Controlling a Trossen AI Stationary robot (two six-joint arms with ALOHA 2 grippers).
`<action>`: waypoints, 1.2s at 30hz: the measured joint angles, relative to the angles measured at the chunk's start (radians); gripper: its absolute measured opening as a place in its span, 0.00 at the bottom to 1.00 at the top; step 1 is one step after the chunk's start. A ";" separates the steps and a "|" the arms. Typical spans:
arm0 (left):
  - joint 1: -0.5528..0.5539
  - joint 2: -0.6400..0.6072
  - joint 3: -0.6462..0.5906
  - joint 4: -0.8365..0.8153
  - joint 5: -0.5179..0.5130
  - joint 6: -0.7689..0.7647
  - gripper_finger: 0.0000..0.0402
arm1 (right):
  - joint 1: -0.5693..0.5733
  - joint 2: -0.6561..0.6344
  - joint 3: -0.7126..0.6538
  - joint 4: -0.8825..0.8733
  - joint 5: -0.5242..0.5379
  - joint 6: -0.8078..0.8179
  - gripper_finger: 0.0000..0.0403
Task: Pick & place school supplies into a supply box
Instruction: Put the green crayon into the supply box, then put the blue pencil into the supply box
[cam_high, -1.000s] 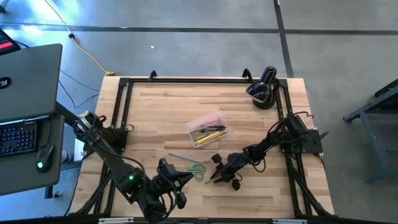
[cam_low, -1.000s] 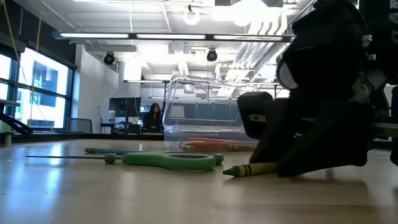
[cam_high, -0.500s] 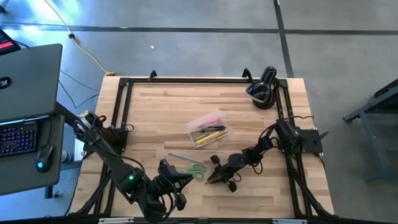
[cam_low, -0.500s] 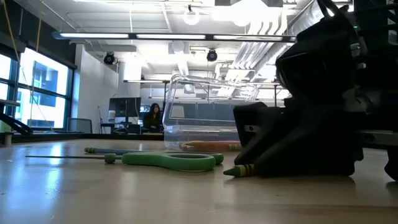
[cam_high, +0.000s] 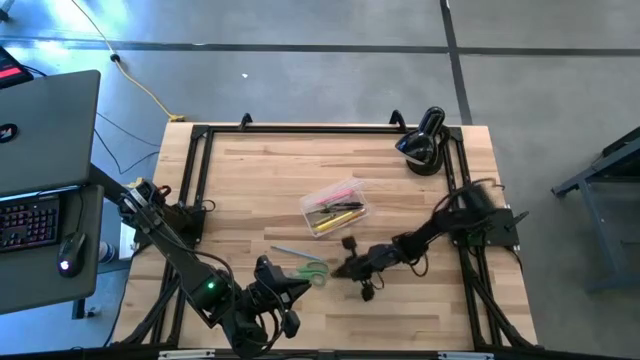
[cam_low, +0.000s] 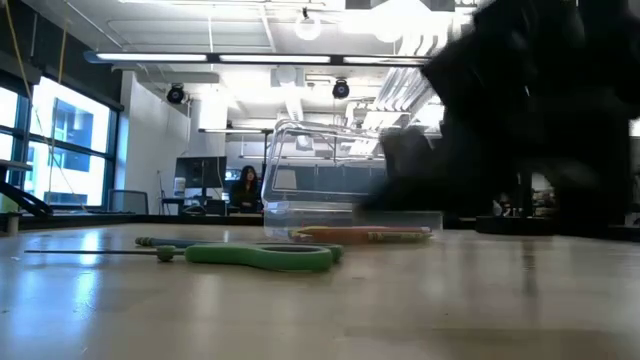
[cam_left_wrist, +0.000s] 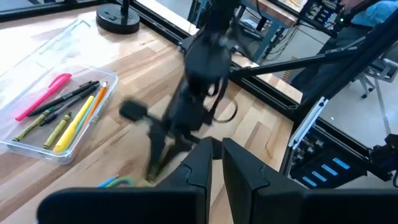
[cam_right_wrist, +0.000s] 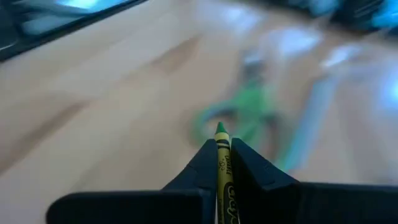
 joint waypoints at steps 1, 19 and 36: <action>0.000 0.000 0.000 0.000 -0.003 0.000 0.17 | -0.005 -0.051 0.002 -0.056 0.054 -0.033 0.04; 0.000 0.000 0.000 0.002 -0.010 0.000 0.17 | -0.407 -0.387 0.004 -0.470 -0.074 -0.313 0.02; 0.000 0.000 0.000 0.000 -0.015 0.000 0.17 | -0.423 -0.342 0.005 -0.406 0.083 -0.326 0.28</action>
